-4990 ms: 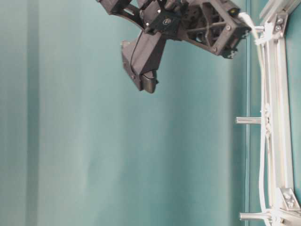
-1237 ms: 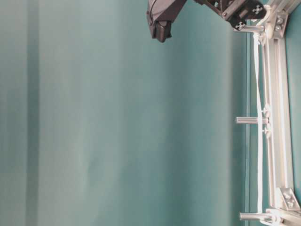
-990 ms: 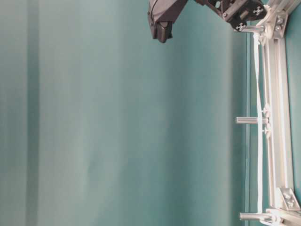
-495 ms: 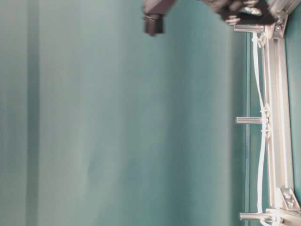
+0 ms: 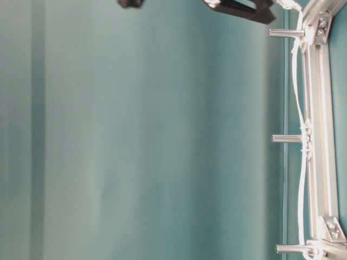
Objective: Move the cable alternately left and right between 8 pins so it hooks onto each one.
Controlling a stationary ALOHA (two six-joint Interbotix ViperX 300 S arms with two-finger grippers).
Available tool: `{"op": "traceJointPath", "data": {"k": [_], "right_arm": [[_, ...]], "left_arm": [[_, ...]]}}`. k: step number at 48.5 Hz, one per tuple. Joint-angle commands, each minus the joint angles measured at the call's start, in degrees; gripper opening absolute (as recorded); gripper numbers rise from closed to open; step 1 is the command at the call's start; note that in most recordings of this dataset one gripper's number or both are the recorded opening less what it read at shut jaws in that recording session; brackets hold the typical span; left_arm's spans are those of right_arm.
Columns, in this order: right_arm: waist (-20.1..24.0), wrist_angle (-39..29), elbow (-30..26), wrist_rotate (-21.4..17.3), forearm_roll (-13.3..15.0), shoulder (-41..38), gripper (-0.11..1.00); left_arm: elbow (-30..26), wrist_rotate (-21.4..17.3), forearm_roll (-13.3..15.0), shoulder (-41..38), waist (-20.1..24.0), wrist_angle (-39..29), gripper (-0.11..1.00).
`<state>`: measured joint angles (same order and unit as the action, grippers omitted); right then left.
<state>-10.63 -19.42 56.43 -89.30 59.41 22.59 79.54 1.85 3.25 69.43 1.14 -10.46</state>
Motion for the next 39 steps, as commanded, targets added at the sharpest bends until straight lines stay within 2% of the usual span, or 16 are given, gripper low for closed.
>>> {"op": "traceJointPath", "data": {"k": [1, 17, 29, 39], "right_arm": [[0.2, 1.5, 0.5, 0.4, 0.6, 3.7, 0.65], [0.2, 4.3, 4.2, 5.6, 4.1, 15.4, 0.66], [0.2, 5.1, 8.2, 9.6, 4.6, 24.6, 0.66], [0.2, 12.8, 11.5, 15.5, 5.9, 31.4, 0.66]], "left_arm": [[-0.6, -0.3, -0.2, -0.4, -0.1, 0.4, 0.63], [-0.6, -0.3, -0.2, -0.4, -0.1, 0.4, 0.63], [-0.6, -0.3, -0.2, -0.4, -0.1, 0.4, 0.63], [-0.5, -0.3, -0.2, -0.4, -0.1, 0.4, 0.63]]}}
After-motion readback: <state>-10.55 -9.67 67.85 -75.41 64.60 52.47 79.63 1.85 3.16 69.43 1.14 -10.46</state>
